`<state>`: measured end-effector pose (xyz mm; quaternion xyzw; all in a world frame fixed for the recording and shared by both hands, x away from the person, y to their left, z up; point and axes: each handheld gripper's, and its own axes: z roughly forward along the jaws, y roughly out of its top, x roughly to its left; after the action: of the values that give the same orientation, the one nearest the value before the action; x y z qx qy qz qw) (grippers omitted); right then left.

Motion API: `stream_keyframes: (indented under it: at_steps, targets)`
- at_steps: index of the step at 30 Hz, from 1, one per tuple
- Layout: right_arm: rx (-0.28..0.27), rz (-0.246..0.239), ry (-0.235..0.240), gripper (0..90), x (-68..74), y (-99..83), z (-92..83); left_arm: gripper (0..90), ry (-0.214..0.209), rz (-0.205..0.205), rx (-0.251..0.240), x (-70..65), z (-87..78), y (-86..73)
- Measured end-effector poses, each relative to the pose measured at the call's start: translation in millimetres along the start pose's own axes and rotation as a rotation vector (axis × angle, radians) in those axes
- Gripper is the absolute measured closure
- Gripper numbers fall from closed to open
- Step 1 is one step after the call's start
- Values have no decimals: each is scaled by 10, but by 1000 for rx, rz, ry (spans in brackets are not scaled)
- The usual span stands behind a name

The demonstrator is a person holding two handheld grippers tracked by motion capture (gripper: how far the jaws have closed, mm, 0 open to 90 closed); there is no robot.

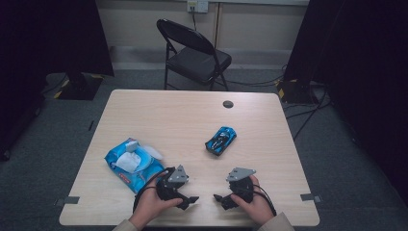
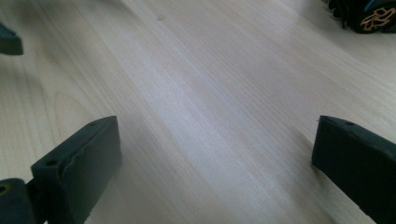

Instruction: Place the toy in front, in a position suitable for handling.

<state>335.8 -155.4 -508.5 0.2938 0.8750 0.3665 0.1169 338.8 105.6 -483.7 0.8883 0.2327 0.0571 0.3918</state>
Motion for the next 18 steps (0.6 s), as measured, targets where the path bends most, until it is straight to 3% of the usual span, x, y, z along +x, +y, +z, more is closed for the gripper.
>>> stream_keyframes:
  at_steps: [3,7,12,18]
  targets:
    - [1,3,-4,8,3,-1,-1,162,16,-38,-3,81,21,123]
    - [0,7,-8,8,7,-3,-3,164,34,-49,-3,145,41,211]
    - [2,8,-8,8,7,-6,-6,164,38,-34,12,153,69,240]
    - [2,8,-9,8,7,-7,-7,164,66,-52,1,231,160,309]
